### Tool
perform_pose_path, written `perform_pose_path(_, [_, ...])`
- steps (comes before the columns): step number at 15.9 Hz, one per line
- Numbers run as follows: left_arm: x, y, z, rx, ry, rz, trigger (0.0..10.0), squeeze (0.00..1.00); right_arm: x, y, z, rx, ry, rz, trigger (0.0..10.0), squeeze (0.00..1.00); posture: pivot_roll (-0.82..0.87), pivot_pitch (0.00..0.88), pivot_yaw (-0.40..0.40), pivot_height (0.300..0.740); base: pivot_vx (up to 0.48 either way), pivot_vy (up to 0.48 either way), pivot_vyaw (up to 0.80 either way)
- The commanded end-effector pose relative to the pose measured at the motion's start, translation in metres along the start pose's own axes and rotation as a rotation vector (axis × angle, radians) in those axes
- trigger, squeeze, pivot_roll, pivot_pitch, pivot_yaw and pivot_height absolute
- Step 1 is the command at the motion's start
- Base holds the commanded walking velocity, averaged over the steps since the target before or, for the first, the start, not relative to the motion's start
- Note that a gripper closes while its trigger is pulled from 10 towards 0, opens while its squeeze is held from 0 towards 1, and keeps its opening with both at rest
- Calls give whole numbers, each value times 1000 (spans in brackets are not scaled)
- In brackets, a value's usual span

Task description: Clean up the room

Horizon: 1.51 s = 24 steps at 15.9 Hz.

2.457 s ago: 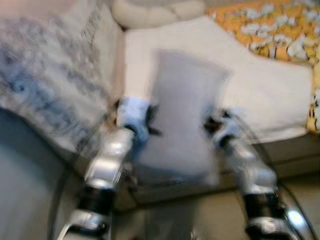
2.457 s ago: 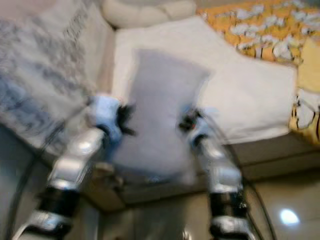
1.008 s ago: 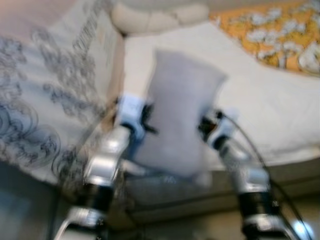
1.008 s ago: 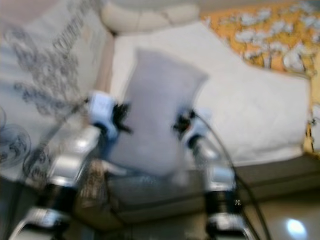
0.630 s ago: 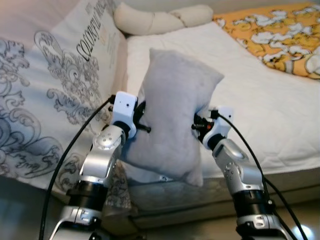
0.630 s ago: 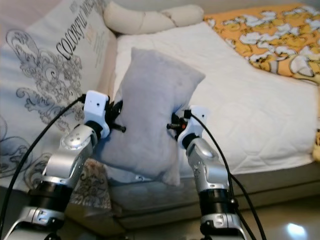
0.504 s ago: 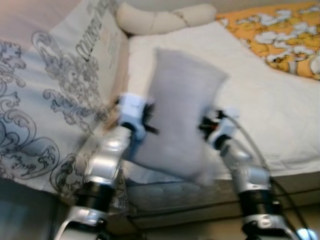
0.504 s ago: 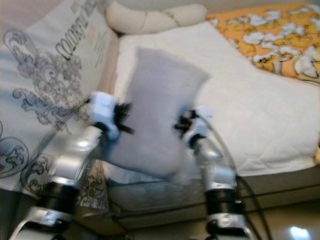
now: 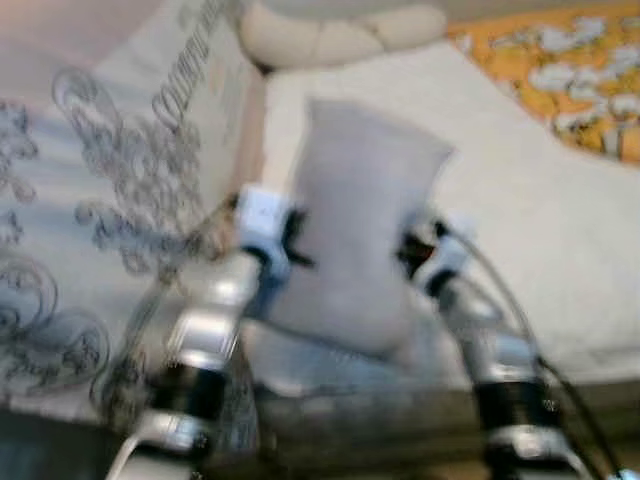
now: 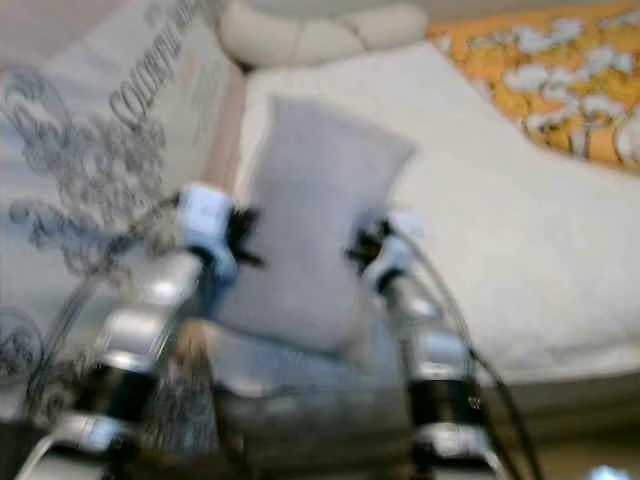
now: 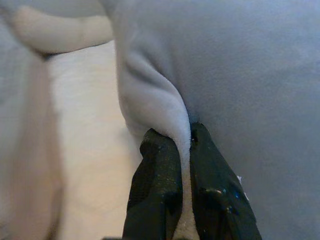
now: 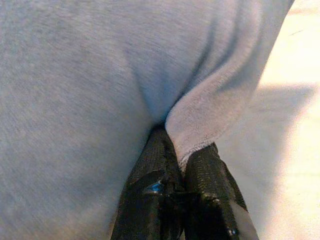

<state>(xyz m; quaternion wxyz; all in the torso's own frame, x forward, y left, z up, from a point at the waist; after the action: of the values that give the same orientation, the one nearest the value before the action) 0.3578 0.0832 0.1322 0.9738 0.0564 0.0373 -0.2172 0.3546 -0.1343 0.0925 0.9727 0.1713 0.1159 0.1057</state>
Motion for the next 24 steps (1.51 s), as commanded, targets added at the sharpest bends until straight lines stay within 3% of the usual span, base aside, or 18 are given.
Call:
perform_pose_path(1, [-1,11,12,24,-38,20,10000,0,6,23,8,-3,-33,68,10000,0,8,0,109,740,349,0,0])
perform_pose_path(6, [-2,11,11,25,-35,18,10000,0,7,20,6,-21,-26,53,10000,0,12,0,111,740,348,0,480])
perform_pose_path(9, [-2,8,9,31,-27,7,10000,0,6,9,6,6,-34,-8,10000,0,12,0,117,740,329,0,0])
perform_pose_path(18, [13,0,5,100,17,-56,10000,0,6,-13,-4,40,5,-100,10000,0,-12,0,140,740,0,0,0])
perform_pose_path(19, [14,-1,5,106,20,-57,10000,0,7,-15,-4,47,3,-103,10000,90,-14,0,141,740,0,0,0])
perform_pose_path(20, [17,-1,5,115,24,-56,10000,0,8,-19,-3,52,2,-116,10000,1000,-16,0,143,740,0,0,0])
perform_pose_path(24, [39,10,17,106,14,14,10000,0,12,-42,11,49,-32,-189,10000,1000,-25,0,145,740,0,0,0])
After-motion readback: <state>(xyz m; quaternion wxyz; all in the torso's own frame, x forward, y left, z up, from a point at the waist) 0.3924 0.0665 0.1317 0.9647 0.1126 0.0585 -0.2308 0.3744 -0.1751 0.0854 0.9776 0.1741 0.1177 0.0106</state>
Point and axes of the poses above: a point about 5 cm out from each wrist's last joint towards the gripper, its own x axis pointing out of the wrist towards the gripper, its own z axis along the axis of the wrist's last joint, y = z × x, the point moved 3 cm from there along x, pointing out of the wrist towards the gripper, and after that the axes turned 2 degrees about x, right-handed, at the moved point
